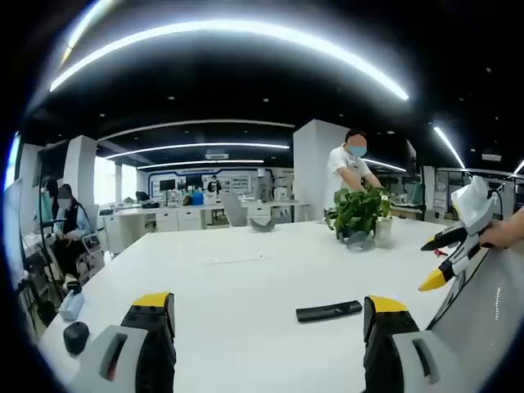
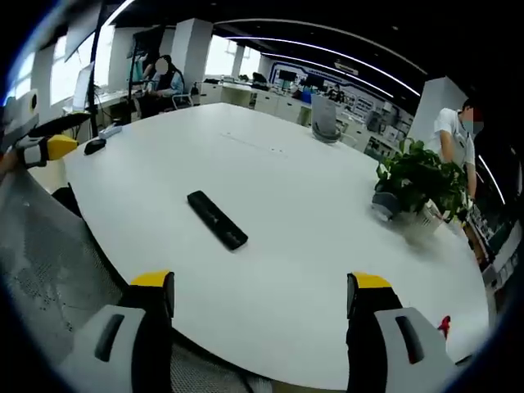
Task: Press the specified remote control buttons in sequence, fully releasing each button before pressing the next.
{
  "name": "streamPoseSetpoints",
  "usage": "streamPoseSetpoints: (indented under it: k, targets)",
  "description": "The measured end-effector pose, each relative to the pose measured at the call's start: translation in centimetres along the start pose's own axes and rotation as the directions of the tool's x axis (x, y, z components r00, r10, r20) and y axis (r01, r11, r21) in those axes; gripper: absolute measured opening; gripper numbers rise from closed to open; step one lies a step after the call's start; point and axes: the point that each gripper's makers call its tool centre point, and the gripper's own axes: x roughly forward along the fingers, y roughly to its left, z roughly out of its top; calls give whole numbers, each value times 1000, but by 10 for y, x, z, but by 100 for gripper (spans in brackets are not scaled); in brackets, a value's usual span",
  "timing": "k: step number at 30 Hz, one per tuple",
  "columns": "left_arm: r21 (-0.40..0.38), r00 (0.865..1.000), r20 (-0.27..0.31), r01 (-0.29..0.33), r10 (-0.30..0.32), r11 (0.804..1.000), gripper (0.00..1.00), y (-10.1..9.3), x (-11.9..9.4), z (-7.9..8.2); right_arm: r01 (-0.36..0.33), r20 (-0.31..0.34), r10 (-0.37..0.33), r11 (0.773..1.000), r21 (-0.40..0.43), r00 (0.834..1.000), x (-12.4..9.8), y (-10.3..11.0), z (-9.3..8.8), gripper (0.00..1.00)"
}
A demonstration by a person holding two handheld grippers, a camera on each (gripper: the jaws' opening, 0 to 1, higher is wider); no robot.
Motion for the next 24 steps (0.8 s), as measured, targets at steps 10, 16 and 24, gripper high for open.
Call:
streamPoseSetpoints:
  k: [10,16,24]
  targets:
    - [20,1000,-28,3,-2,1000,100,-1,1,-4,14,46,-17,998,67,999,-1,-10,7,90]
    - [20,1000,-31,-6,7,1000,100,-1,1,-4,28,73,-35,995,98,997,-2,-18,10,91]
    - [29,999,-48,-10,11,1000,100,0,2,-8,1,64,-8,994,106,998,-2,-10,7,90]
